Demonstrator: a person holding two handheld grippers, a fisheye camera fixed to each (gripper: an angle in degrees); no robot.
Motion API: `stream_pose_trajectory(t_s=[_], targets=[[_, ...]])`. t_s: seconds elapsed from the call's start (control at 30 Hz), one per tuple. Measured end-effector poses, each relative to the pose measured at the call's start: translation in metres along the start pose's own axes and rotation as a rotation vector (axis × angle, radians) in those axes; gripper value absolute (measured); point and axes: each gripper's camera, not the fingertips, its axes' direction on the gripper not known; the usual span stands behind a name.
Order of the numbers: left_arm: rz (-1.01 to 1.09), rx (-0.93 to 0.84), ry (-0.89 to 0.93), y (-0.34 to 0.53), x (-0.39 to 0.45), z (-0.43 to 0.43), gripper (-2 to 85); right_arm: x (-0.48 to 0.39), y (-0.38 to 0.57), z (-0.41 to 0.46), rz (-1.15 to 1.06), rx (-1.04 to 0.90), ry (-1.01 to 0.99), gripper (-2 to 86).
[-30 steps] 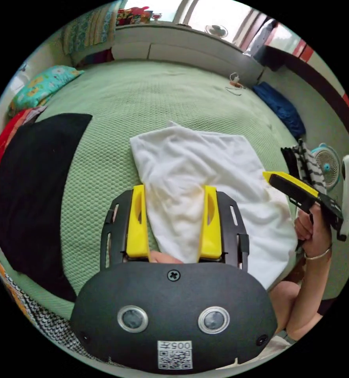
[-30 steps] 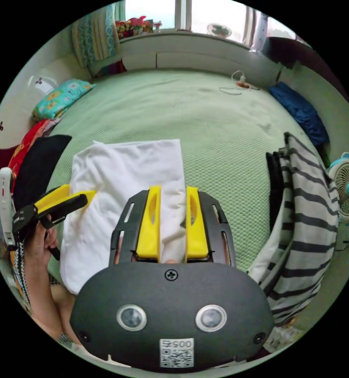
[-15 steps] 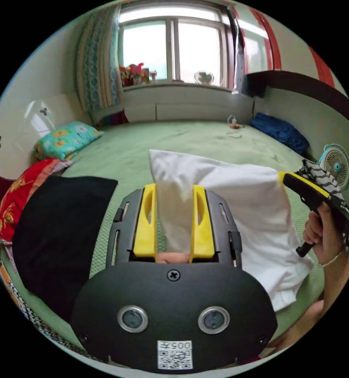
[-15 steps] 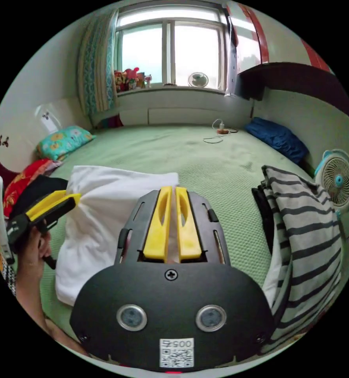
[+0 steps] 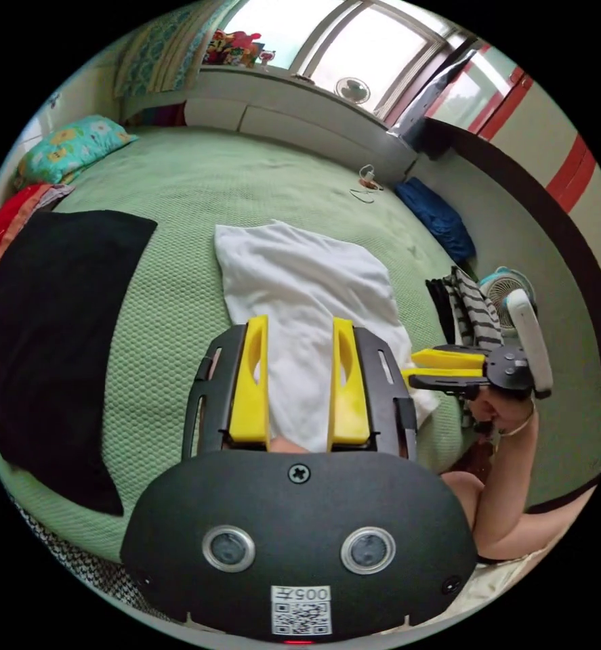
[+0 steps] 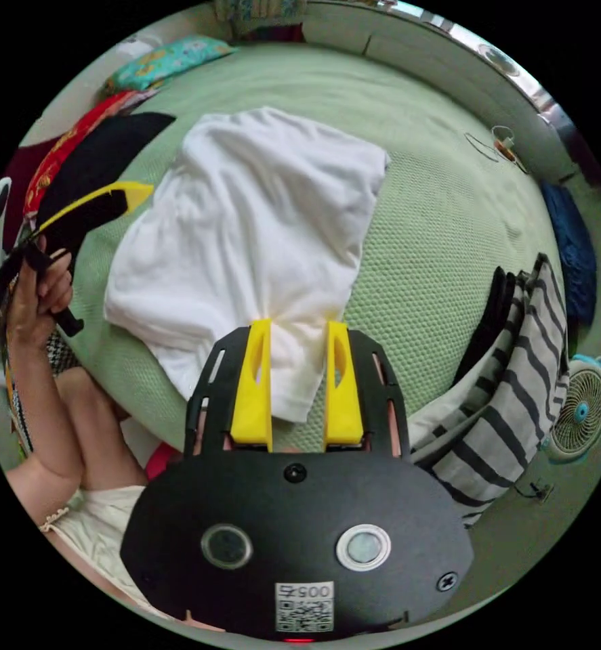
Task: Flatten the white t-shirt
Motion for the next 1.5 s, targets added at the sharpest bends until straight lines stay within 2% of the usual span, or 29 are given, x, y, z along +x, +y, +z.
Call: stream_pose_trajectory(t_s=[0.13, 0.33, 0.53, 0.73, 0.9, 1.03, 1.17, 1.27, 1.37, 1.5], targets=[[0.029, -0.055, -0.042, 0.008, -0.003, 0.014, 13.9, -0.002, -0.019, 0.01, -0.013, -0.029, -0.046, 9.4], [0.105, -0.168, -0.031, 0.015, -0.005, 0.038, 13.6, -0.005, -0.038, 0.026, -0.041, -0.079, -0.028, 4.9], [0.183, -0.211, -0.105, 0.014, -0.002, 0.054, 10.3, -0.017, -0.049, 0.03, -0.049, -0.105, 0.024, 0.0], [0.226, -0.218, -0.005, 0.017, -0.022, 0.035, 6.4, -0.015, -0.04, 0.023, -0.023, -0.189, -0.032, -0.9], [0.181, -0.158, 0.045, 0.019, -0.052, 0.005, 9.2, -0.012, -0.018, -0.018, 0.039, -0.07, -0.005, -0.9], [0.079, -0.1, 0.017, 0.021, -0.095, -0.019, 7.7, -0.037, -0.004, -0.072, 0.092, 0.24, 0.045, -0.7], [-0.043, -0.041, 0.012, 0.02, -0.135, -0.031, 7.3, -0.11, -0.005, -0.081, -0.108, 0.396, 0.059, 1.0], [-0.109, 0.007, 0.074, 0.014, -0.16, -0.037, 7.2, -0.157, -0.008, -0.071, -0.264, 0.387, -0.01, 6.3], [-0.098, 0.008, 0.064, 0.004, -0.171, -0.037, 7.1, -0.174, -0.019, -0.056, -0.289, 0.284, -0.084, 11.1], [-0.113, -0.04, -0.012, -0.007, -0.186, -0.028, 6.7, -0.18, -0.021, -0.034, -0.312, 0.186, -0.028, 9.7]])
